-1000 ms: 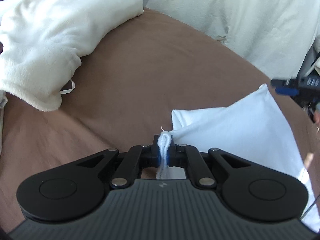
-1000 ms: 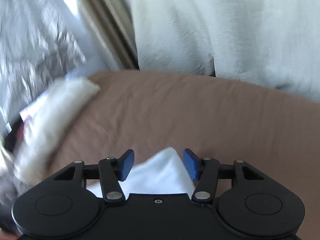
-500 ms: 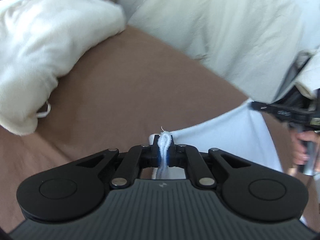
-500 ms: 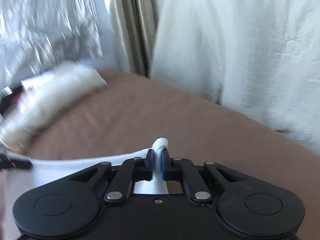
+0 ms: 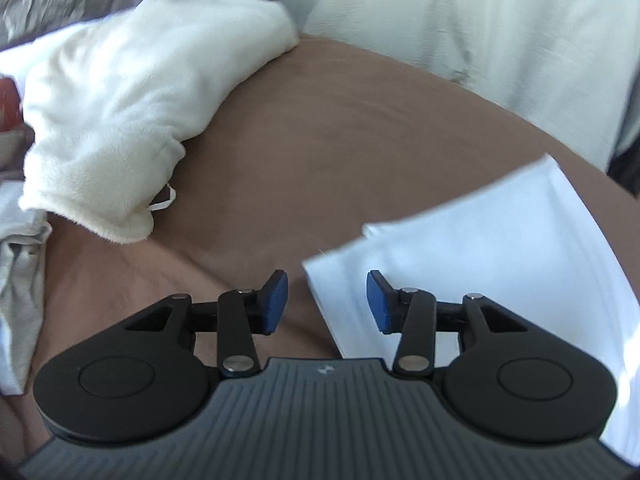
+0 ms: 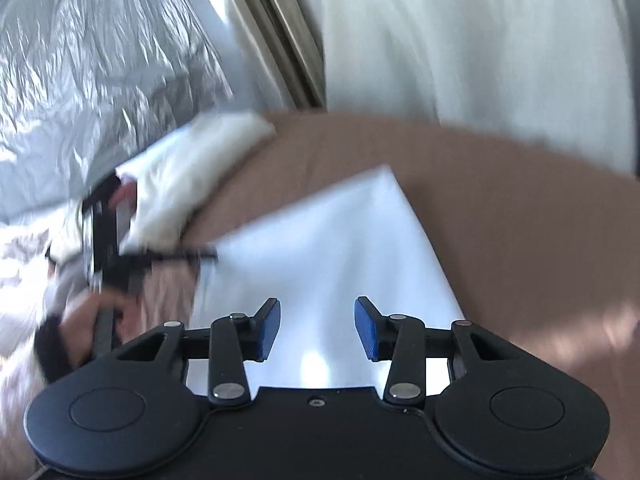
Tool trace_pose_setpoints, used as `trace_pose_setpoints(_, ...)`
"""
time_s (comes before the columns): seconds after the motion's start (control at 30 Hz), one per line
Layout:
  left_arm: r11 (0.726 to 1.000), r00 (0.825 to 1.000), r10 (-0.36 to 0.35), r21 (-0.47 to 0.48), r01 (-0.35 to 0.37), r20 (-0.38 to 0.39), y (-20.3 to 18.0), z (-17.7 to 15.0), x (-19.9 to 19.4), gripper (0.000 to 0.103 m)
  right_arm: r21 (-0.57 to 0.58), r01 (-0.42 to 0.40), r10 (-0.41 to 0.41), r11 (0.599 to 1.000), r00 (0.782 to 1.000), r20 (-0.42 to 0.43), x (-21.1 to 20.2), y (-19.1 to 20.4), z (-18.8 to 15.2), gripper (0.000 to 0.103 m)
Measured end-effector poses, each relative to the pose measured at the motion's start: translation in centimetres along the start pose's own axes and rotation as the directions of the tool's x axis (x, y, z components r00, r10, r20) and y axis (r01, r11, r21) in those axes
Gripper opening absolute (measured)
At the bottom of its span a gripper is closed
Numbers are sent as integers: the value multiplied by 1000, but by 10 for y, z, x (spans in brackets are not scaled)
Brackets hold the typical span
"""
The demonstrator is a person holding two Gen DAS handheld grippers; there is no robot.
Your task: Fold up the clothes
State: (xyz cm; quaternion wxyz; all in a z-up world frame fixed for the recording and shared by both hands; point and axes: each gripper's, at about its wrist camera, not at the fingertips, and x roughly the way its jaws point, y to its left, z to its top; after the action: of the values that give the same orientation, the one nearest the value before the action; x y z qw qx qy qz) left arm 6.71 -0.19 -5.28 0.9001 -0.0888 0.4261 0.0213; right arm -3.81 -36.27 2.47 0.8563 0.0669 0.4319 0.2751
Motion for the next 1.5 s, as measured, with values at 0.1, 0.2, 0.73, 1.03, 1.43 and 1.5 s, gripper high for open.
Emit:
trace_pose_setpoints(0.1, 998, 999, -20, 66, 18, 38, -15, -8, -27, 43, 72, 61, -59, 996, 998, -35, -38, -13, -34, 60)
trace_pose_setpoints(0.2, 988, 994, -86, 135, 78, 60, -31, -17, -53, 46, 204, 148, -140, 968, 989, -53, -58, -38, -72, 61)
trace_pose_setpoints(0.73, 669, 782, -530, 405, 623, -328, -188, -129, -100, 48, 490, 271, -185, 828, 958, -218, -65, -121, -167, 62)
trace_pose_setpoints(1.03, 469, 682, -587, 504, 726, -437, -242, -196, -125, 48, 415, 183, -99, 891, 971, -216, -17, -130, -166, 63)
trace_pose_setpoints(1.43, 649, 751, -628, 395, 651, -205, -216, -176, -127, 51, 233, -209, 171, 950, 970, 171, -68, -64, -90, 12)
trace_pose_setpoints(1.5, 663, 742, -645, 347, 663, -185, -210, -174, -134, 51, 222, -195, 165, 955, 976, 145, -62, -59, -78, 12)
